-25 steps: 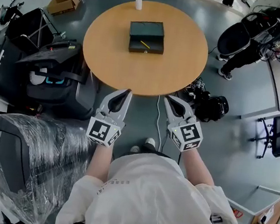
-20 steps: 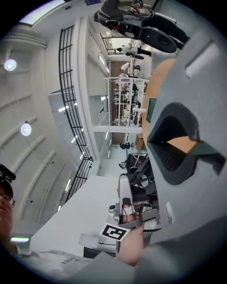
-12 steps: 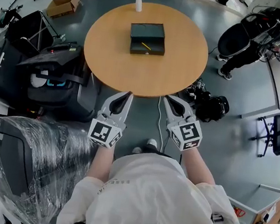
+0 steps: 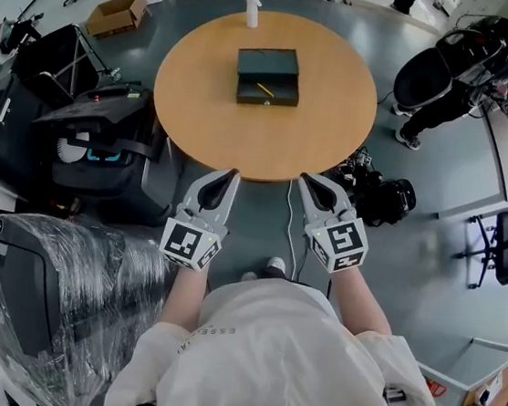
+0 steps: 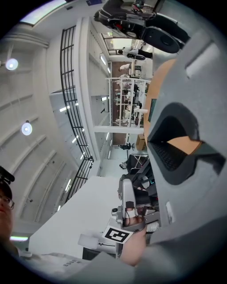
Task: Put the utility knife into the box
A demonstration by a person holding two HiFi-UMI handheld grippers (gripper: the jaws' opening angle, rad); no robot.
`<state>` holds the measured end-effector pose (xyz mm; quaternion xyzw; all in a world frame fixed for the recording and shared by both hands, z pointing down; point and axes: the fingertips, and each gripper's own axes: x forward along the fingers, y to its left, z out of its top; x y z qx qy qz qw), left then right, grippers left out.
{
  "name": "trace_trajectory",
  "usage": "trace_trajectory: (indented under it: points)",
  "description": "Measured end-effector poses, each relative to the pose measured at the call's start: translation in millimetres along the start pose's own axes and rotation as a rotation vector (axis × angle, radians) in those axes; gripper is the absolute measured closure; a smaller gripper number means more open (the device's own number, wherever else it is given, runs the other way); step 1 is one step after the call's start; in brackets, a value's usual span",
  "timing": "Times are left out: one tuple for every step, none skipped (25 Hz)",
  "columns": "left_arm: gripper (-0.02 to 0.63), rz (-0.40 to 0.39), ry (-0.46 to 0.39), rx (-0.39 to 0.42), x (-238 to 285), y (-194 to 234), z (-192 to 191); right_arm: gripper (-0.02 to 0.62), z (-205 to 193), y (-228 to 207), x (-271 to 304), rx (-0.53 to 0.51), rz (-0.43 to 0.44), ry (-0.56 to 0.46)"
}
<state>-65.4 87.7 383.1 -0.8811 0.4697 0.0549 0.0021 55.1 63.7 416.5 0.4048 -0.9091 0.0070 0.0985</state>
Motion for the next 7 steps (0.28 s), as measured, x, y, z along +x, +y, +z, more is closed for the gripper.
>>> trace_trajectory:
  points:
    - [0.589,0.001,0.001,0.0,0.3,0.5,0.1,0.604,0.9,0.1,1.3,0.004,0.002,0.0]
    - [0.589,0.002,0.002,-0.001,0.7,1.1,0.2,0.604,2.5,0.6,2.9,0.007,0.004,-0.002]
    - [0.591,0.003,0.002,-0.001,1.2,1.4,0.5,0.604,4.6,1.4,4.4,0.009,0.006,-0.004]
    - [0.59,0.003,0.001,-0.002,1.6,1.6,0.7,0.604,6.6,2.3,5.8,0.009,0.009,-0.007]
    - [0.59,0.002,0.001,-0.003,2.1,1.5,0.9,0.604,8.3,3.1,7.0,0.007,0.011,-0.01]
    - [0.589,0.001,0.001,-0.003,2.6,1.4,1.1,0.604,9.9,3.9,8.1,0.005,0.014,-0.012]
    - [0.589,0.0,0.001,-0.002,3.0,1.3,1.3,0.604,11.3,4.6,9.2,0.002,0.016,-0.015]
